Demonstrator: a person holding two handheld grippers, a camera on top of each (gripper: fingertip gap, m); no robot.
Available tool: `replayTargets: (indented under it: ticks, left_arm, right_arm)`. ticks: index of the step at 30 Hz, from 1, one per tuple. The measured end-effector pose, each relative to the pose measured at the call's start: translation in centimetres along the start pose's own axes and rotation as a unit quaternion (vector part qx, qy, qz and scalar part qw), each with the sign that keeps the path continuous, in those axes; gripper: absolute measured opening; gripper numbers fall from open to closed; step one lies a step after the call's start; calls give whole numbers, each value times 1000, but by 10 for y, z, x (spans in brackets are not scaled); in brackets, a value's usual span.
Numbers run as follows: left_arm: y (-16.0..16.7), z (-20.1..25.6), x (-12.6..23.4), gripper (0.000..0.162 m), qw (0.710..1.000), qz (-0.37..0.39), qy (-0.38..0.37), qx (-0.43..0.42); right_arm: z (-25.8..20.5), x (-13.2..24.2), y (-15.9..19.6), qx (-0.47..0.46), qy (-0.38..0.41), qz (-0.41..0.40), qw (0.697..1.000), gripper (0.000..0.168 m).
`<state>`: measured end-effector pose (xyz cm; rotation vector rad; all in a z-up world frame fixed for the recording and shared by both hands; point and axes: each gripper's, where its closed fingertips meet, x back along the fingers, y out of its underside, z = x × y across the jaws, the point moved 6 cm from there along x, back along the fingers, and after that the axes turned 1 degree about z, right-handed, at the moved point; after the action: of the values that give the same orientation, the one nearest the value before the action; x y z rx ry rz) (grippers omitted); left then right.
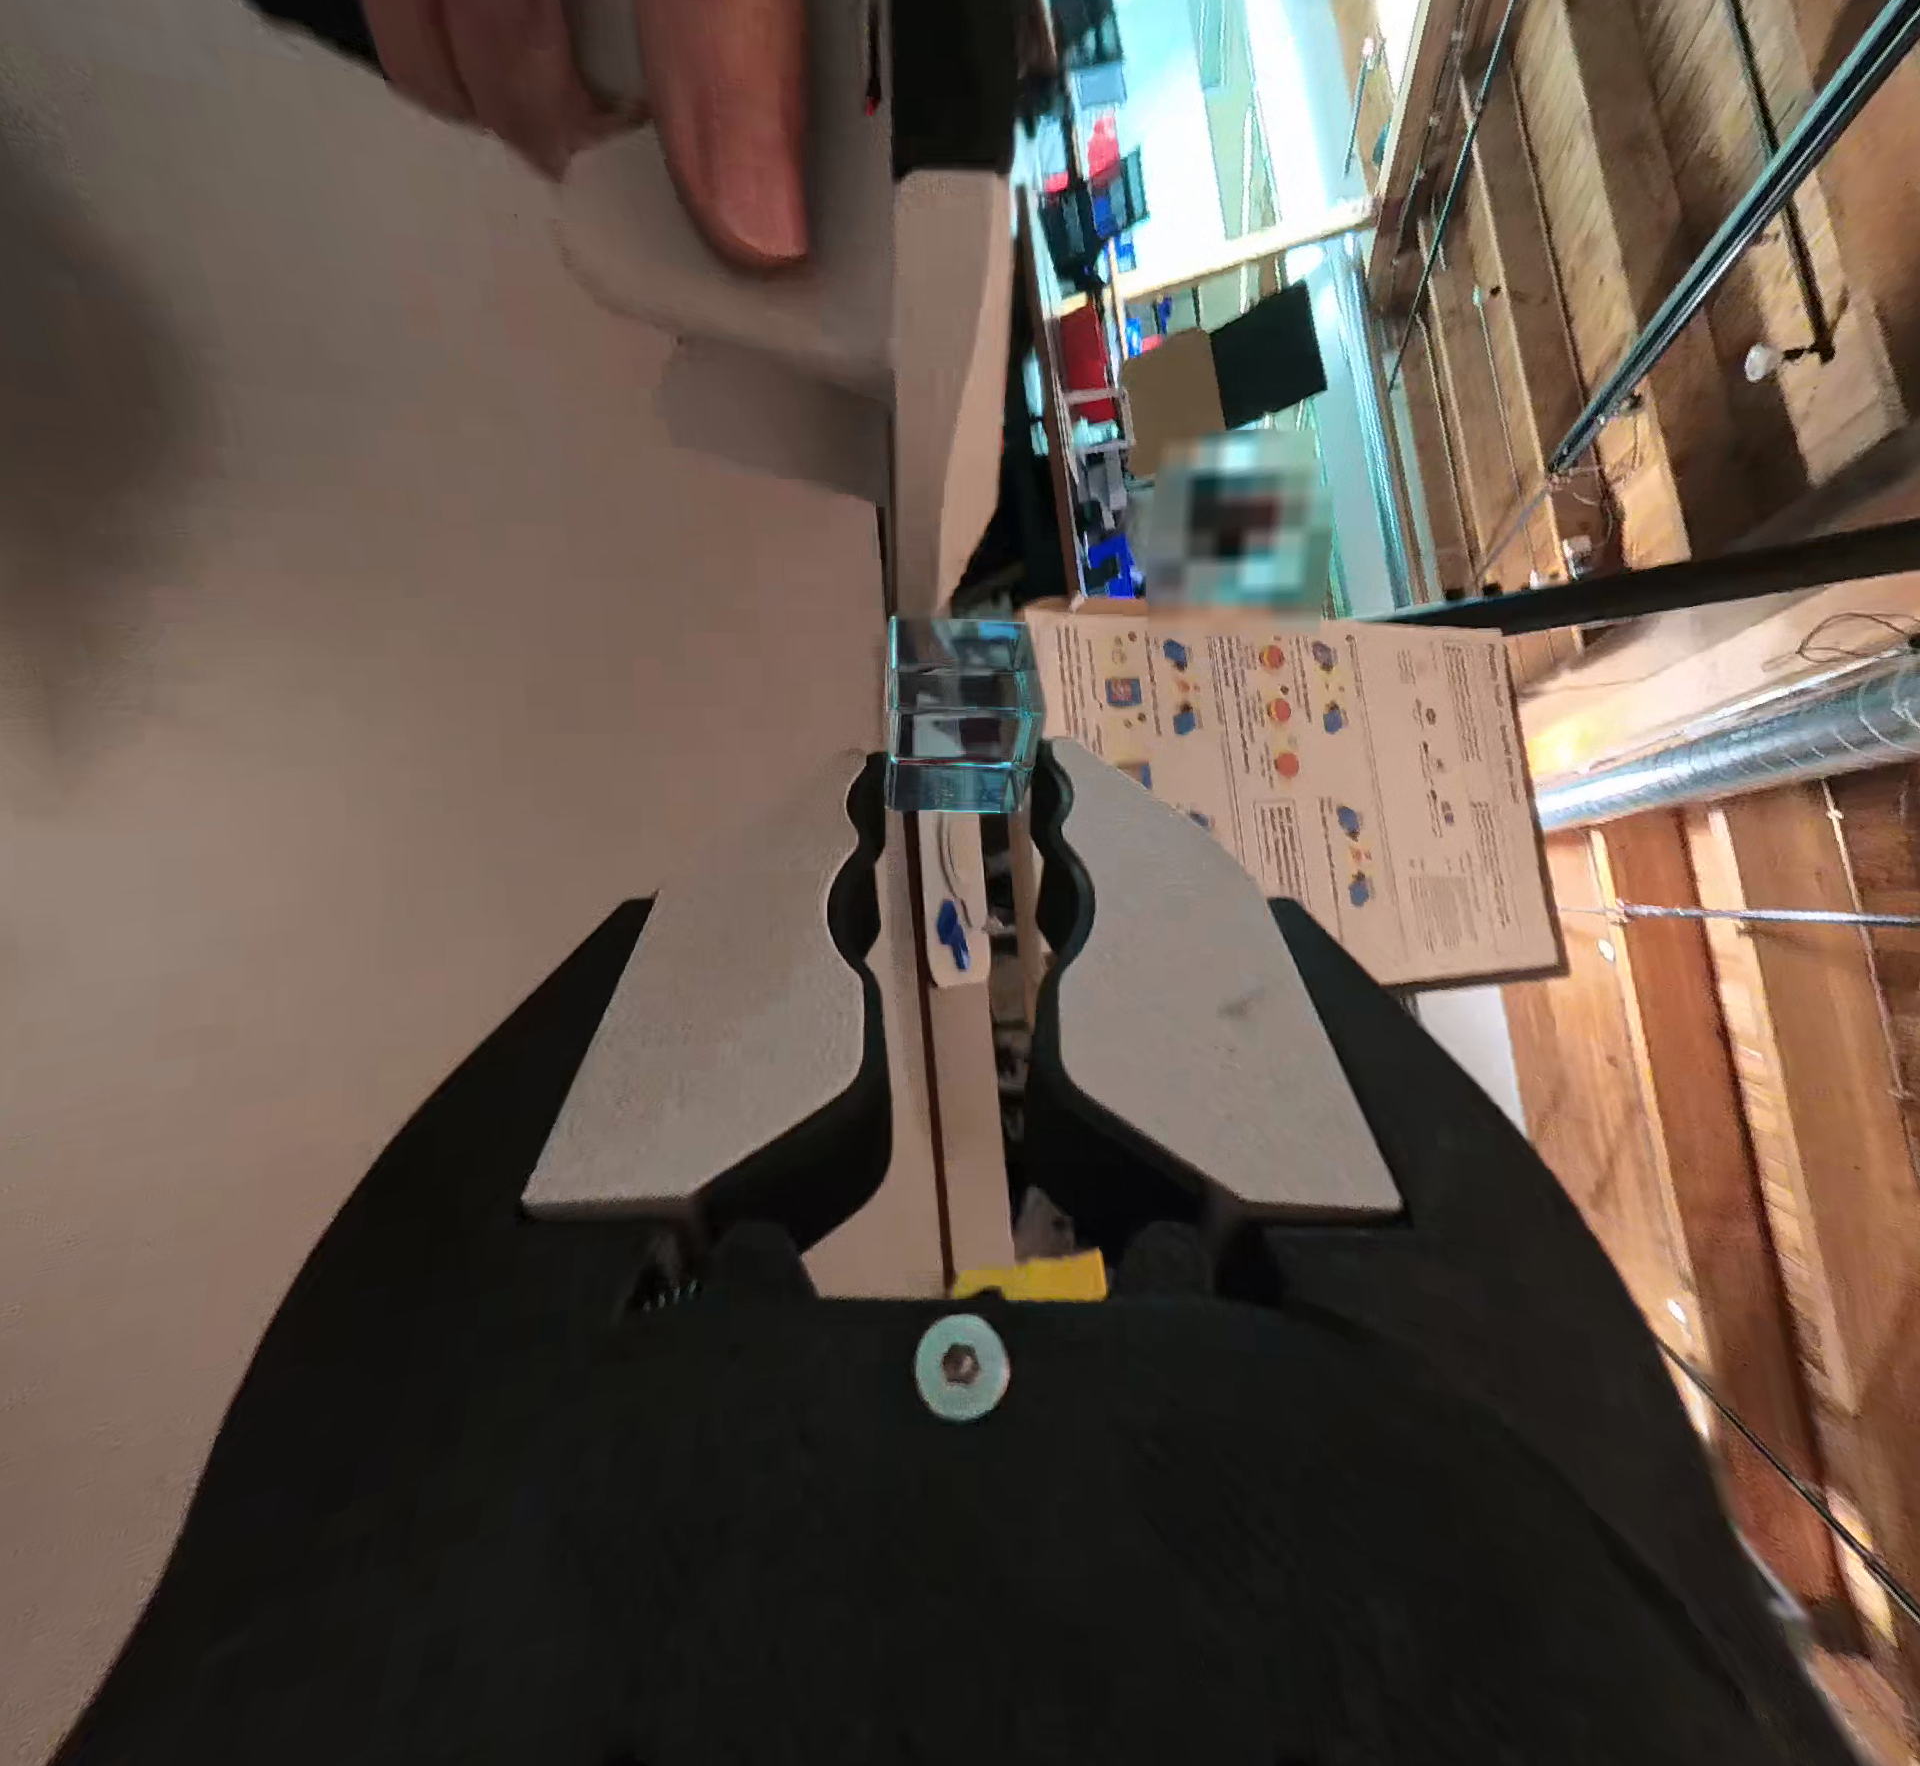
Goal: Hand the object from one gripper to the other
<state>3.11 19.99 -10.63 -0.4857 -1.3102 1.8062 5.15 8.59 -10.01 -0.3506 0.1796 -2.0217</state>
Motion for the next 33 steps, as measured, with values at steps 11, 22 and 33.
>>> replayTargets:
  ticks: [11, 22, 33]
  left_arm:
    - [-2, 13, -22, 26, 987, -9, -149, -55]
    - [-6, 8, -5, 26, 996, 57, 15, -70]
    - [-8, 22, 16, 25, 965, 139, 202, -96]
  right_arm:
    - [-9, -11, 3, 101, 31, -88, 990, 27]
    - [8, 8, -4, -196, -70, 105, 973, 41]
    - [16, 7, -7, -559, -231, 248, 757, 50]
